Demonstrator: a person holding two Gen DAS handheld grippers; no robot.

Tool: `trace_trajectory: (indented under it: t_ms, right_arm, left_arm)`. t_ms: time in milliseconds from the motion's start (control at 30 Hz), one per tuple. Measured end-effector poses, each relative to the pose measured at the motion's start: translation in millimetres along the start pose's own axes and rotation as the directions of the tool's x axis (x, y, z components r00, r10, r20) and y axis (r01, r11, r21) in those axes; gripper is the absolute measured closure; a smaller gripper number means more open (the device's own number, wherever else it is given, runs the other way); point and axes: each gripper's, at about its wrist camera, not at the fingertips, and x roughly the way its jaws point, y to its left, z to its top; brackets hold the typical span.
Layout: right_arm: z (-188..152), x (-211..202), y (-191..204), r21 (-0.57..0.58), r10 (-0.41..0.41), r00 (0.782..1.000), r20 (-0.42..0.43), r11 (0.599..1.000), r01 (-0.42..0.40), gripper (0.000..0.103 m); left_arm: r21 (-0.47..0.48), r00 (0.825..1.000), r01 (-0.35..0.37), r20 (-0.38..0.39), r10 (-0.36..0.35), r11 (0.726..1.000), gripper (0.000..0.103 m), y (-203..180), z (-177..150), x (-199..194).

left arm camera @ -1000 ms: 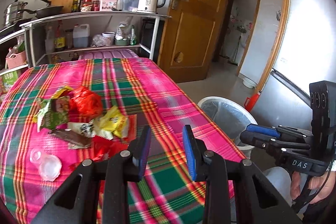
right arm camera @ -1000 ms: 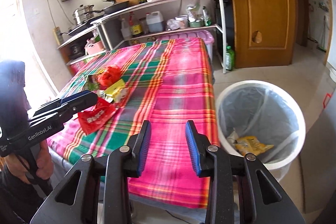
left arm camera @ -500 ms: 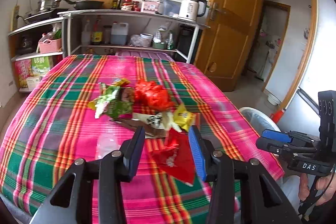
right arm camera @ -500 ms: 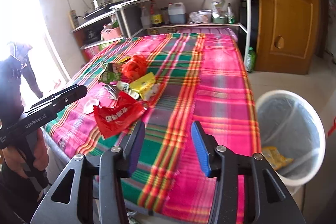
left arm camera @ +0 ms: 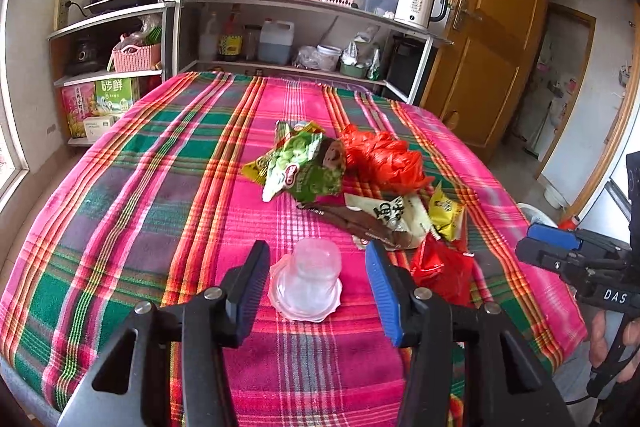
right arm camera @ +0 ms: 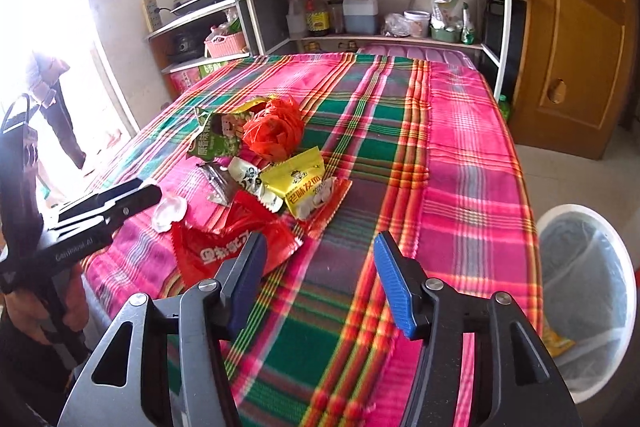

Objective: Collect trash
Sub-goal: 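Grasp a clear plastic cup with the left tool while the right tool grasps a yellow packet, then carry the held cup and yellow packet over the trash bin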

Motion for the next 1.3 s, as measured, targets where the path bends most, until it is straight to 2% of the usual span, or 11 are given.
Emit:
trace_trajectory:
  t_ms: [100,200,433,633,800,867,900,1300]
  right_arm:
    - [6.2,9.8,-0.2,-0.004,0.0,1.0,-0.01,1.0,0.0,0.046]
    - [13.3,20.8,-0.1,-0.003,0.001,1.0,-0.026,1.0,-0.001,0.046]
    - [27.1,44.6,-1.0,0.038,0.028,0.998,-0.058,0.999,-0.026,0.046]
    - [33.8,60.7,-5.8,0.106,0.043,0.995,-0.087,0.994,-0.033,0.046]
    - [33.6,71.6,-2.7,0.117,0.027,0.992,-0.125,0.993,-0.013,0.046]
    - [33.2,71.1,-0.4,0.107,0.02,0.992,-0.123,0.994,-0.007,0.053]
    - [33.2,70.8,0.5,0.103,0.017,0.992,-0.125,0.995,-0.004,0.063]
    - [25.8,40.4,-9.0,0.114,-0.006,0.997,-0.073,0.993,0.014,0.066]
  left_arm:
    - [0.008,0.999,-0.029,-0.027,0.029,1.0,0.051,0.7,-2.5,8.6]
    - [-0.002,0.998,-0.025,-0.054,0.025,1.0,0.052,2.8,-4.9,16.2]
    - [0.002,0.997,-0.007,-0.079,0.007,1.0,0.066,1.5,-4.8,21.2]
    - [-0.009,0.996,0.018,-0.083,-0.019,1.0,0.066,4.5,-3.2,22.5]
    - [-0.009,0.996,0.034,-0.085,-0.035,0.999,0.066,5.5,-2.2,24.0]
    - [-0.008,0.996,0.038,-0.086,-0.039,0.999,0.067,5.0,-2.2,23.7]
    - [-0.006,0.995,0.039,-0.086,-0.04,0.999,0.068,4.8,-2.3,23.6]
    - [0.007,0.996,0.036,-0.076,-0.036,0.999,0.073,0.9,-2.3,19.1]
